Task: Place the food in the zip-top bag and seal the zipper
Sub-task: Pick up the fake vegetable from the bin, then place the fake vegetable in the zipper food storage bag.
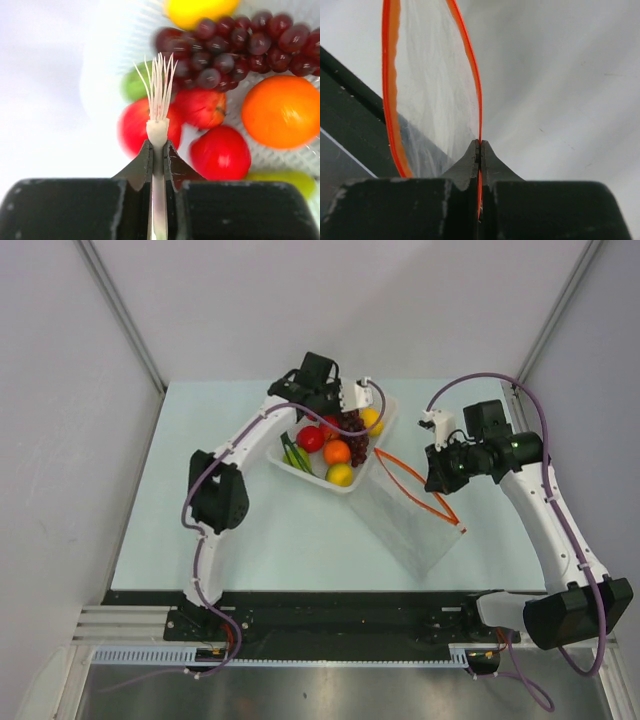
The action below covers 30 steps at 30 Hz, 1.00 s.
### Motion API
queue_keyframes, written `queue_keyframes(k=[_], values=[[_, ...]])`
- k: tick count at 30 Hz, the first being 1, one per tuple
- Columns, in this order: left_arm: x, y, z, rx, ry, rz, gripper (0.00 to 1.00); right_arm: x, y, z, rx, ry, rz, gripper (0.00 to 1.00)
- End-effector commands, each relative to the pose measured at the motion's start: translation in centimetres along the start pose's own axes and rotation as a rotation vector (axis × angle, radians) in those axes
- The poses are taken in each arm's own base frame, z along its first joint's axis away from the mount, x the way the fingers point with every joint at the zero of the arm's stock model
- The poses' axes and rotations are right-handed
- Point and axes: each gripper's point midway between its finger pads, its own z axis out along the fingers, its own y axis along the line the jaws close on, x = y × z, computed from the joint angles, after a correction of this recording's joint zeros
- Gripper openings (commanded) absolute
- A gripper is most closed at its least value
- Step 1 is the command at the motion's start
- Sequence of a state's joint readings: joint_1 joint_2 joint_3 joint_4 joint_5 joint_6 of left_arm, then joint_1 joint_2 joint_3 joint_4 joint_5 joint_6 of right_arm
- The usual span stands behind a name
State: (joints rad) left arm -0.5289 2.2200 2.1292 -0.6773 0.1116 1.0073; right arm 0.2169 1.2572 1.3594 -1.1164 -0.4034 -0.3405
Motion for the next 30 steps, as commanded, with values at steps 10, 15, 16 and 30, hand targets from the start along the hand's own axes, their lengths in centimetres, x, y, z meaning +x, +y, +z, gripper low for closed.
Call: queue_keyframes(k=[10, 15, 16, 30], values=[[-4.1, 8.3, -21.2, -0.421, -0.237, -0.480, 0.00, -1.7, 7.7, 0.5, -0.294, -0.062, -0.049, 0.00], [-8.3, 7.0, -30.6, -0.459, -0.598, -0.674, 0.00, -1.5, 8.8, 1.7, -0.356, -0.041, -0.012, 0.00], [-9.0, 6.2, -31.5, -0.435, -0.657, -0.685, 0.00, -1.6, 8.9, 1.8, -0.368, -0.042, -0.006, 0.00], [-20.7, -6.5, -37.4, -0.063, -1.268, -0.989, 0.00, -3.0, 10.1, 2.5, -0.473, -0.064, 0.031, 0.00]])
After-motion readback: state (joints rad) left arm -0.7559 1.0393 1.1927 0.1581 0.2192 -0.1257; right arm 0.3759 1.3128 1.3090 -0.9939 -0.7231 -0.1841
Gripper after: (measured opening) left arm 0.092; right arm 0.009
